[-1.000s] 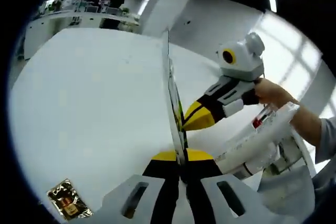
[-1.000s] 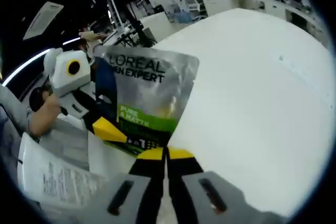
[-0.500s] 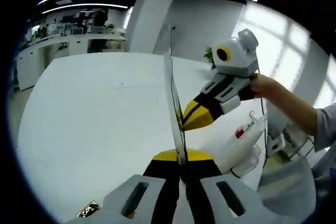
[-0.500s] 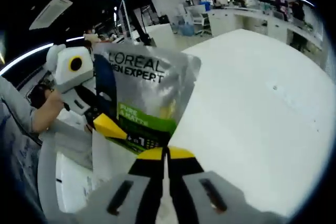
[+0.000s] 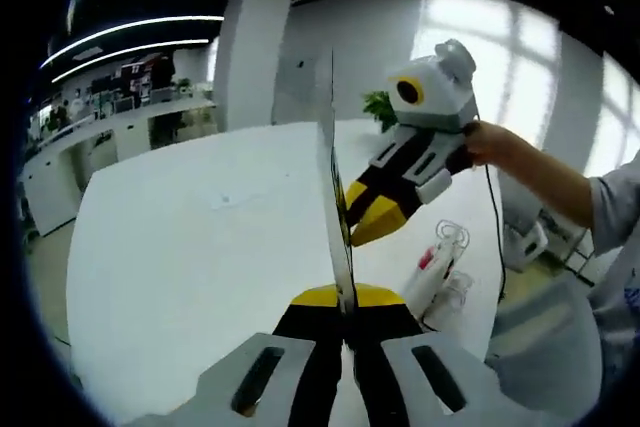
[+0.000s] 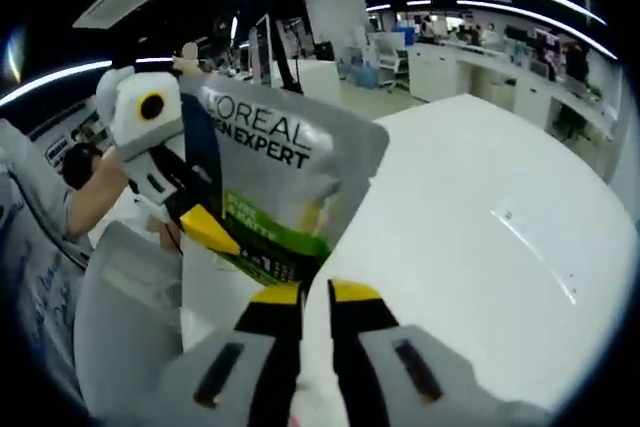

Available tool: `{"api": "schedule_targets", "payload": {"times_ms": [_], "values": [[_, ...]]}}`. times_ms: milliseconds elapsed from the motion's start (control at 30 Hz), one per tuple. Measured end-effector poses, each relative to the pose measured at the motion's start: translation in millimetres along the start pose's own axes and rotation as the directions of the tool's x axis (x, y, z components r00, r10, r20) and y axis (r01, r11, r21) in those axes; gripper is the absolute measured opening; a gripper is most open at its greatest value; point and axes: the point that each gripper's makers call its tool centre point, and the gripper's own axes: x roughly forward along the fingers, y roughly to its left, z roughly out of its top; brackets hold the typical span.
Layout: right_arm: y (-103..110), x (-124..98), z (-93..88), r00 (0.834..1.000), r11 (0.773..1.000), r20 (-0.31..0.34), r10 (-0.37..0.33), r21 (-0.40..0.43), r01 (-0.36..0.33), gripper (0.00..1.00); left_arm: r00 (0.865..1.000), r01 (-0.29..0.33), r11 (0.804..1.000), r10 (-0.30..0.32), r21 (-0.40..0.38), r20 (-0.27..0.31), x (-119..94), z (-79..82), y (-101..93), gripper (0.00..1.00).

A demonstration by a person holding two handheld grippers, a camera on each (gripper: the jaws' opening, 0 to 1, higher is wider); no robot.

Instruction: Arrange the skincare products in the storage area until every visible bottle or jar stands upright without overlapping.

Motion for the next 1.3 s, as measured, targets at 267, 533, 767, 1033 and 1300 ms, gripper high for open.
{"api": "schedule_targets", "payload": {"times_ms": [267,533,767,1033,1300], "values": [[22,-17,26.1,0.996,0.999,0.085,0.024,-0.047,-0.020,0.19,0.999,0.033,0.996,-0.033,0.081,0.001,-20,9.6,-14.2,0.00],[57,-32,46.9,0.977,0.992,0.182,0.112,-0.081,-0.099,0.20,0.994,0.107,0.982,-0.107,0.158,-0.014,-44,8.7,-34.0,0.00],[79,-41,58.8,0.946,0.979,0.259,0.196,-0.100,-0.175,0.21,0.983,0.186,0.958,-0.182,0.218,-0.040,-59,1.9,-51.0,0.00],[104,-49,54.3,0.930,0.970,0.279,0.239,-0.113,-0.216,0.12,0.977,0.211,0.957,-0.208,0.200,-0.039,-68,-8.8,-61.1,0.00],[124,-52,45.3,0.931,0.970,0.278,0.234,-0.122,-0.208,0.06,0.976,0.219,0.961,-0.216,0.170,-0.035,-69,-21.2,-68.4,0.00]]}}
